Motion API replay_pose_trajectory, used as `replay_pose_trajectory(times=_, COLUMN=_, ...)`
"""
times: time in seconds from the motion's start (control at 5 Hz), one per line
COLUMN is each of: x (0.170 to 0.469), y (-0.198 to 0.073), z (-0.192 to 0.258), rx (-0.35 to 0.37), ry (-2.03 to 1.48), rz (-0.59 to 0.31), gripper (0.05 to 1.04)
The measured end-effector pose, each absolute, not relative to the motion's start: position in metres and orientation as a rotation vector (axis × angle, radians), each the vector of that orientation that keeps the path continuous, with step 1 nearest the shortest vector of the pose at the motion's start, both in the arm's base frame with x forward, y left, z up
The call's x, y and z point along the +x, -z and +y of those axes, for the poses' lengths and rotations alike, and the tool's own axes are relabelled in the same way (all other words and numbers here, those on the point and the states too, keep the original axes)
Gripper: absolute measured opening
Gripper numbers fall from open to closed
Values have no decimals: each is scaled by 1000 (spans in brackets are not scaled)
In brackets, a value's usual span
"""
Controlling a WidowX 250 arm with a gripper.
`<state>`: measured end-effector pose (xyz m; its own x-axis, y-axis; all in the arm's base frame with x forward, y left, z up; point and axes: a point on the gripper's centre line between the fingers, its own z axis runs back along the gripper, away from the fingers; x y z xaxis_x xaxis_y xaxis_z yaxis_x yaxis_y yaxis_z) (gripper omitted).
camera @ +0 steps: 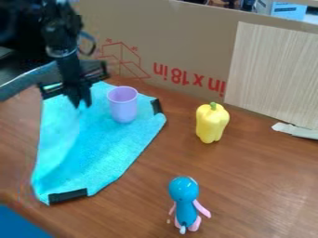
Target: Fold the cloth from bottom left to top right
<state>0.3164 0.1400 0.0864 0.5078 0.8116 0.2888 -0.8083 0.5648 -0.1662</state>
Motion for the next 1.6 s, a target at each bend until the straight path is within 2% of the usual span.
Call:
replay_pose_trajectory(times=0.4, x=348, y=-97, z=137, rx=-44, ry=-1038, rz=-336, gripper=68)
replay_pose_trajectory(times=1.0, x=362, y=-101, z=96, rx=-75, ry=-993, rz=-308, gripper=68)
replay_pose_trajectory(times=1.4, x=374, y=-103, z=83, rx=-66, ry=-993, rz=-323, gripper=68)
replay_pose_trajectory(times=1.6, x=384, y=-101, z=79, rx=-35, ry=-981, rz=-384, gripper=86)
